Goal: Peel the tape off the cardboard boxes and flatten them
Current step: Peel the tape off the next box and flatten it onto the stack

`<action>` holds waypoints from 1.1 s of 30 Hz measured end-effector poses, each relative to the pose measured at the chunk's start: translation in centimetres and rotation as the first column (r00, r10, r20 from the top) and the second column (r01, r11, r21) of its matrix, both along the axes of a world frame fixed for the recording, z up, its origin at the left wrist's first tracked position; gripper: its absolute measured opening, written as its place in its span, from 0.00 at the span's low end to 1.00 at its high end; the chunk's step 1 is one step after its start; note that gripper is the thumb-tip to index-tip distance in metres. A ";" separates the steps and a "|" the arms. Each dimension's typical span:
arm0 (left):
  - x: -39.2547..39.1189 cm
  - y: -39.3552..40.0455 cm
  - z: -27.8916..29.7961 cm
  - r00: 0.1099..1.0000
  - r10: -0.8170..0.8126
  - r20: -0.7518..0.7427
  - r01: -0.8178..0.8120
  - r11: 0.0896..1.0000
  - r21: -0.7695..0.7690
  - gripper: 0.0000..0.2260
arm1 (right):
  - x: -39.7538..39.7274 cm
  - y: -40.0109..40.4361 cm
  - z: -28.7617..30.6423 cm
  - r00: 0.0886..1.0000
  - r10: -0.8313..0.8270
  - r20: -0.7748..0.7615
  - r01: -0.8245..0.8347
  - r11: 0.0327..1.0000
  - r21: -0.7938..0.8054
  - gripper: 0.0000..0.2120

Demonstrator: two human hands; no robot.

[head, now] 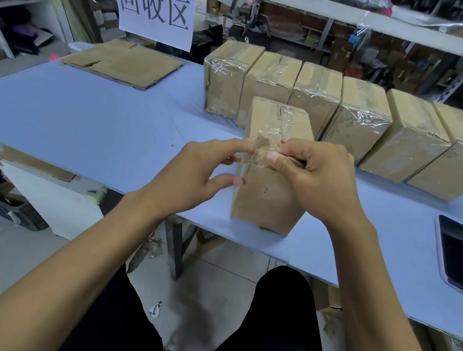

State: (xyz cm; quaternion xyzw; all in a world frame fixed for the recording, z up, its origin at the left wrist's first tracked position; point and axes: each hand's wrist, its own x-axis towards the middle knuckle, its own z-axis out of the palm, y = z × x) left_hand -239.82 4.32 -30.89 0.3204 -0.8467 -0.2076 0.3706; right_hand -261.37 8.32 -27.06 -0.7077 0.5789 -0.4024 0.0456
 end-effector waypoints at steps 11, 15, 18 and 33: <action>-1.3 0.9 -0.9 0.979 0.096 -0.178 -0.082 0.993 0.082 0.30 | 0.2 -0.1 0.1 0.999 -0.036 -0.034 0.036 0.999 0.008 0.11; -1.2 0.7 -0.8 0.981 0.066 -0.180 -0.055 0.996 0.063 0.26 | -0.2 -0.2 0.2 0.999 -0.010 -0.049 0.011 1.000 0.018 0.12; -0.8 0.2 -0.4 0.988 0.040 -0.149 -0.034 0.998 0.043 0.24 | -0.2 -0.2 0.4 0.999 -0.007 -0.045 0.009 0.999 0.043 0.13; -3.9 3.9 -4.3 0.901 0.196 -0.388 -0.172 0.981 0.094 0.06 | -2.8 0.4 -1.7 0.930 0.123 0.347 -0.154 0.986 0.063 0.14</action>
